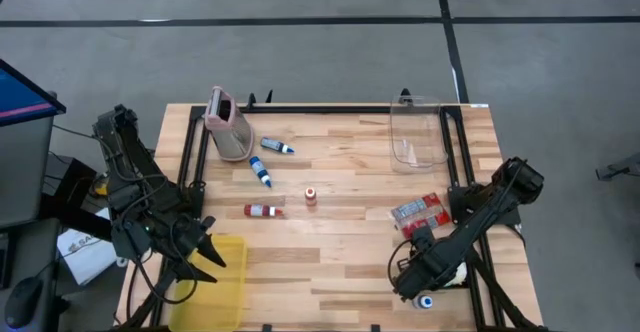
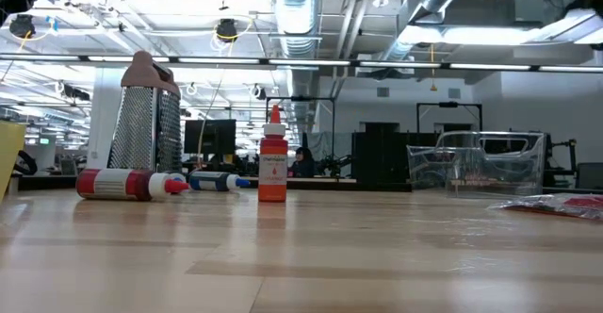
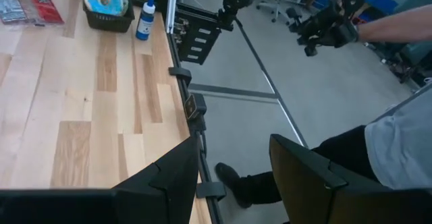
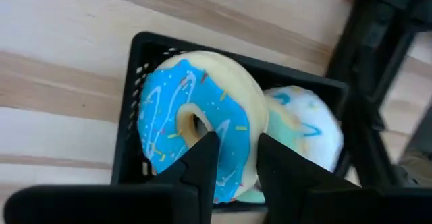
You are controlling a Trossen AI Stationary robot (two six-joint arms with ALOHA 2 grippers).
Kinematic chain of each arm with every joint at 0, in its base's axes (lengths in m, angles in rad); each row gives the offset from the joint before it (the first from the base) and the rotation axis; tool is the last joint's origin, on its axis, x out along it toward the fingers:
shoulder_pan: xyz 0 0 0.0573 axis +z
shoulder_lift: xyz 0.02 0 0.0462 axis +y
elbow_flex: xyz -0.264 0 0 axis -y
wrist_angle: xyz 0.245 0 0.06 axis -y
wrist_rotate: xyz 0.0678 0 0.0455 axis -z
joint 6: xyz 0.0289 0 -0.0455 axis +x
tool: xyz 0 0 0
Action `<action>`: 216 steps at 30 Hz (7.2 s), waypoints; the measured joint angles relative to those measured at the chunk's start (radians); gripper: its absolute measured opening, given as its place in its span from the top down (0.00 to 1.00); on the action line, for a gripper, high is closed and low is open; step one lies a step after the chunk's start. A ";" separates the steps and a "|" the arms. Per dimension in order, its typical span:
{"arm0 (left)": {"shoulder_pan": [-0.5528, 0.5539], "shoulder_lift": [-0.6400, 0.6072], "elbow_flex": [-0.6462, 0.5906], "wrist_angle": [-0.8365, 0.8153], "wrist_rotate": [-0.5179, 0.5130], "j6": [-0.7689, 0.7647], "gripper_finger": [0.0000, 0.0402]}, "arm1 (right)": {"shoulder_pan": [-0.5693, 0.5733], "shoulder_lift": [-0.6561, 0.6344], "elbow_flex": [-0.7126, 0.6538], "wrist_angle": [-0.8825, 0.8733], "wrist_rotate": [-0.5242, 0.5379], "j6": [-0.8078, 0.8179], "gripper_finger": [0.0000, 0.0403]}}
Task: Pick & Place Food Item
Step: Put the blue donut into the black bin, then put the red popcorn bag into the yellow bin
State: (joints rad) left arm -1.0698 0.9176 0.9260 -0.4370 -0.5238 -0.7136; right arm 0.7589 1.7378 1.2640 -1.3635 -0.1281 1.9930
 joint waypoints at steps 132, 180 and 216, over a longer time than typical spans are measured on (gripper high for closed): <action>0.129 -0.001 0.000 0.221 -0.057 -0.001 0.56 | -0.371 0.489 0.095 -0.129 0.293 -0.450 0.63; 0.178 -0.001 0.000 0.284 0.102 0.157 0.32 | -0.103 0.149 0.801 0.356 0.628 -0.828 1.00; 0.555 0.313 0.030 0.784 0.626 0.388 0.27 | -0.165 0.149 0.801 1.027 0.465 -1.215 1.00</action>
State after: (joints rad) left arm -0.5147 1.2306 0.9557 0.3475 0.1025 -0.3260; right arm 0.5943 1.8866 2.0655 -0.3370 0.3374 0.7780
